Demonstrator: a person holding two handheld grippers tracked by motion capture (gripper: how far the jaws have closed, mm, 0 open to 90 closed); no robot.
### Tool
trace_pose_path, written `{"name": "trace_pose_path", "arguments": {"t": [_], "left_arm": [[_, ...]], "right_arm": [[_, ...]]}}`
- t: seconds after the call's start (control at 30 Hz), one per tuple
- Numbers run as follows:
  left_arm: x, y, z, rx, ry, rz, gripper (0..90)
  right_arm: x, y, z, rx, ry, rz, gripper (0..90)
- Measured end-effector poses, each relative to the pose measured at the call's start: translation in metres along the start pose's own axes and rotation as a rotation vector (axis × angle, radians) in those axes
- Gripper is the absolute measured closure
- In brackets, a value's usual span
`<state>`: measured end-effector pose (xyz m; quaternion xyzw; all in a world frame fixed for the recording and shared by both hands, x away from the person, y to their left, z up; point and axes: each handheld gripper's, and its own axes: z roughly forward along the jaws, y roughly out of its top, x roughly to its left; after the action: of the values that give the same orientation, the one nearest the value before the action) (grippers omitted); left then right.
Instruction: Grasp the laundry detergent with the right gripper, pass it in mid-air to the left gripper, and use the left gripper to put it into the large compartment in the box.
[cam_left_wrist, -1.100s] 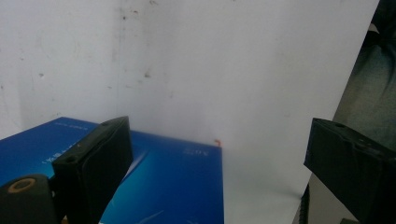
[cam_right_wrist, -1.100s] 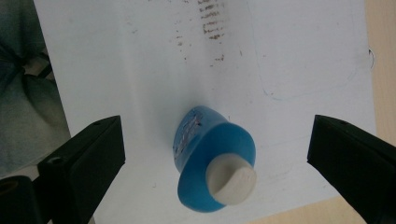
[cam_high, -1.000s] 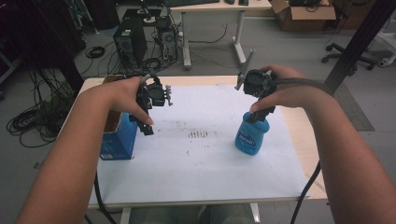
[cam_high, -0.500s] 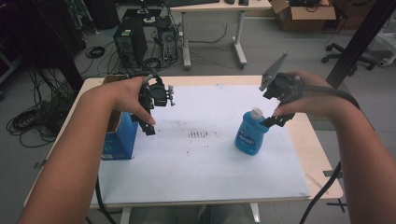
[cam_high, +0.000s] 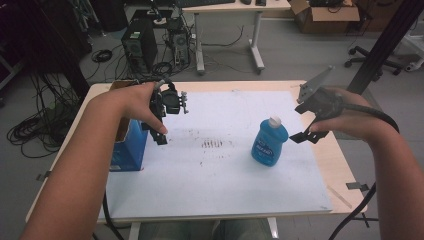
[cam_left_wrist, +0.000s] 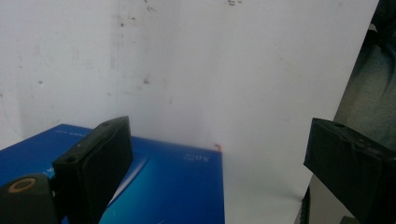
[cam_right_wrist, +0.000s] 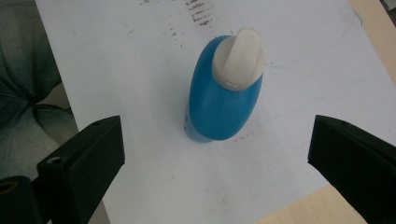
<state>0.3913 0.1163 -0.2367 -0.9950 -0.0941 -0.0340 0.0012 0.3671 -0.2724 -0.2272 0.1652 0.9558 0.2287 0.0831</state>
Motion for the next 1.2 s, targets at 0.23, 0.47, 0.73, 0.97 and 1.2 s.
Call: {"name": "trace_pose_path", "arguments": {"t": [0.23,0.47,0.73,0.97,1.2], "left_arm": [[0.000,-0.001,-0.001,0.002,0.002,-0.002,8.2],[-0.001,0.000,-0.001,0.005,-0.001,-0.001,8.3],[-0.001,0.001,-0.001,0.006,0.001,0.005,8.3],[-0.002,0.002,0.000,0.006,0.002,0.012,8.3],[-0.001,0.001,0.000,0.006,0.001,0.013,8.3]], "right_arm": [[-0.001,-0.014,0.005,-0.013,0.002,0.024,3.8],[-0.001,-0.033,0.011,-0.076,0.015,0.056,3.7],[-0.001,-0.049,0.017,-0.115,0.013,0.085,3.9],[0.000,-0.056,0.024,-0.158,0.005,0.098,3.6],[0.002,-0.063,0.033,-0.197,-0.004,0.109,3.7]]}}
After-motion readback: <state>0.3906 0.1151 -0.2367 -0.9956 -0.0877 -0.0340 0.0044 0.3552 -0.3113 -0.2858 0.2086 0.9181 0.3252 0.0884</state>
